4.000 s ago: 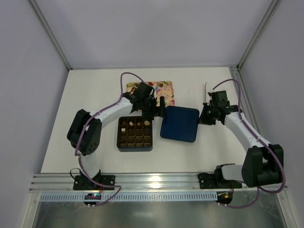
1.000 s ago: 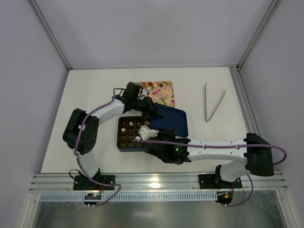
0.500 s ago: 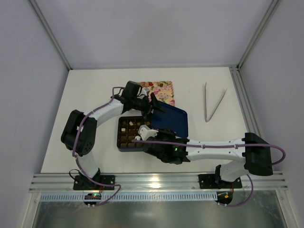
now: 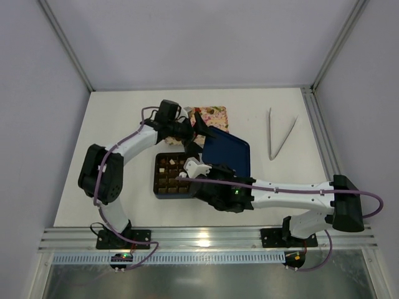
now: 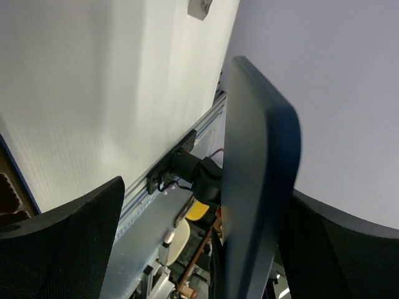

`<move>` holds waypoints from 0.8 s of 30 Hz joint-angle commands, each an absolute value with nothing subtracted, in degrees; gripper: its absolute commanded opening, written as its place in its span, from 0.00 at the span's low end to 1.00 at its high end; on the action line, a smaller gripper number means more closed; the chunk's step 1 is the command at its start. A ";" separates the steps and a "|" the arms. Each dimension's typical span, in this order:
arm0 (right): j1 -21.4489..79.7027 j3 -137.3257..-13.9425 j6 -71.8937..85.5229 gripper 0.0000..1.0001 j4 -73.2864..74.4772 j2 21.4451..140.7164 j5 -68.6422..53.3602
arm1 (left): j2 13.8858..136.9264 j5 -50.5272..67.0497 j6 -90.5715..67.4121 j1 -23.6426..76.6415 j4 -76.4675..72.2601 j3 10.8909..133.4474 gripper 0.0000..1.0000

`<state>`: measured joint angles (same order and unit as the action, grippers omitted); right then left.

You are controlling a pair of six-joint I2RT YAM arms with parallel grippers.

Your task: Pack the chocolate

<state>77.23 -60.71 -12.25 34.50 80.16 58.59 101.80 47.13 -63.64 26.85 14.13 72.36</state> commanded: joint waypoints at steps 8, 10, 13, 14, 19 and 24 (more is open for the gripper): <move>77.52 -69.15 -1.60 0.04 49.72 75.67 55.38 | 102.39 44.30 -56.26 17.59 19.60 83.14 0.93; 76.56 -71.70 -0.36 0.04 52.63 75.50 52.04 | 101.69 42.55 -55.03 15.31 20.82 84.89 0.93; 73.14 -75.92 2.37 0.04 54.57 74.80 43.62 | 99.24 38.60 -50.98 12.76 25.74 86.83 0.91; 71.47 -77.16 3.24 0.04 54.58 74.36 40.55 | 98.10 37.80 -49.76 12.14 26.62 86.57 0.91; 55.25 -85.41 6.50 0.04 50.29 72.60 9.67 | 90.81 30.34 -43.52 10.55 33.99 85.87 0.90; 43.70 -86.75 14.56 0.04 43.52 75.58 -16.14 | 80.45 18.14 -38.33 10.55 39.89 83.07 0.90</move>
<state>47.31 -84.99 7.86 49.52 74.91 7.09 87.74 27.38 -44.07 10.44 34.35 84.31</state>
